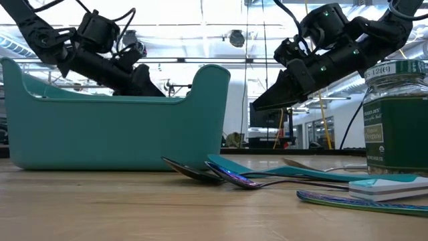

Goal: Pick & Place Food Item
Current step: Put the green seasoning bottle into the red bin

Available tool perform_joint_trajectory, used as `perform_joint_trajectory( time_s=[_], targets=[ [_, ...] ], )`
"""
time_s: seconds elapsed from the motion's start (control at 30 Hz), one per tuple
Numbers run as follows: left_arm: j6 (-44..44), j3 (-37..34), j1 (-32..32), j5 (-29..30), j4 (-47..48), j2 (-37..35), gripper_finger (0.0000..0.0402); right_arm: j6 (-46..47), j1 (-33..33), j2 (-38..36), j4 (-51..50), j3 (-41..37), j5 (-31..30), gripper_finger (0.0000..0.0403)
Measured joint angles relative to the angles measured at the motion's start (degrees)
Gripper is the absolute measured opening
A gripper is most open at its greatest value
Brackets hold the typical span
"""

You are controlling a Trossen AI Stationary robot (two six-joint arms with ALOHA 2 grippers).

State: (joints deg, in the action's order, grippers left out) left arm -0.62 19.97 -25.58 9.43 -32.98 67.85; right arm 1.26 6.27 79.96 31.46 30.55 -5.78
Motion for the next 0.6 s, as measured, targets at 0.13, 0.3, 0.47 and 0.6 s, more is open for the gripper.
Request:
perform_joint_trajectory(
  time_s=[0.13, 0.3, 0.47, 0.6],
  targets=[
    [0.0, 0.0, 0.0, -0.1, 1.7, -2.9, 0.0285, 0.0, 0.0, 0.0, 0.0, 0.0, 0.0, 0.0278],
    [0.1, 0.1, 0.0, -0.2, 3.3, -6.0, 0.0285, 0.0, 0.0, 0.0, 0.0, 0.0, 0.0, 0.0279],
    [0.1, 0.1, 0.0, -0.2, 4.2, -9.2, 0.0285, 0.0, 0.0, 0.0, 0.0, 0.0, 0.0, 0.0279],
    [0.1, 0.1, 0.0, -0.2, 4.8, -10.6, 0.0285, 0.0, 0.0, 0.0, 0.0, 0.0, 0.0, 0.0279]
  ],
)
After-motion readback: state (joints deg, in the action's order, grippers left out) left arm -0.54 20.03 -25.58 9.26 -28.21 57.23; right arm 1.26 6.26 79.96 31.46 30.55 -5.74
